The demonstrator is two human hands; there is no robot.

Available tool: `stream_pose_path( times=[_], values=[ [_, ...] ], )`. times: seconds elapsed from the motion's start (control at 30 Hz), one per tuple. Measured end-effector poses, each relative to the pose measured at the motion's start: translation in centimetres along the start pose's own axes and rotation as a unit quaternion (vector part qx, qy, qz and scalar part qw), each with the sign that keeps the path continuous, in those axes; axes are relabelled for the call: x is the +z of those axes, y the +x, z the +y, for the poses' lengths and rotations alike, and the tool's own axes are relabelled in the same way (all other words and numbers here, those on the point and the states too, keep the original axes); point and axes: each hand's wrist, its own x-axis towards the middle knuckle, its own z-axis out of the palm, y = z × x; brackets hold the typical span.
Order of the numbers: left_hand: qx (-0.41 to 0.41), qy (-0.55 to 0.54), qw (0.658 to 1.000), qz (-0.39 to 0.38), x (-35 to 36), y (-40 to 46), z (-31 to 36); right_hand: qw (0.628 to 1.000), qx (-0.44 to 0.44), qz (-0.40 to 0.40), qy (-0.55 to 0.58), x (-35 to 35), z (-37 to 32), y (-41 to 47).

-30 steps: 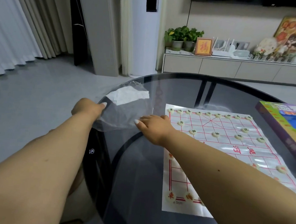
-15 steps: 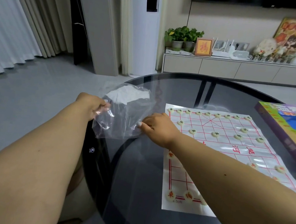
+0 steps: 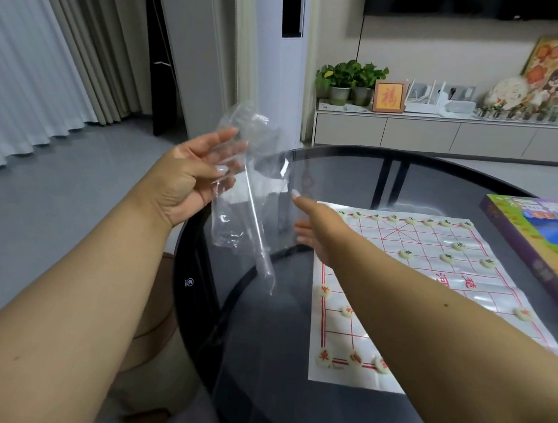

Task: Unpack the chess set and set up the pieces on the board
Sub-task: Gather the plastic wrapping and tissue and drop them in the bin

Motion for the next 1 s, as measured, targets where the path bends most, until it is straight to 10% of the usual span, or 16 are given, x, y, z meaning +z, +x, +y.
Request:
stream_pose_path(
  times=[0.2, 0.43, 0.73, 1.0],
  values=[
    [-0.004, -0.122, 0.991, -0.058, 3.1, -1.8, 2.1, 0.955, 0.032, -0.183, 0.230, 0.0, -0.4, -3.9],
    [0.018, -0.224, 0.974, -0.036, 5.8, -3.5, 2.0, 0.972, 0.030, -0.091, 0.215, -2.0, -1.3, -7.3],
    [0.007, -0.267, 0.963, -0.041, 7.6, -5.1, 1.3, 0.903, -0.052, -0.119, 0.409, -3.7, -3.2, -10.9],
    [0.046, 0.044, 0.991, 0.121, 6.5, -7.0, 1.8, 0.957, -0.243, -0.014, 0.157, -7.7, -4.1, -12.8]
  ],
)
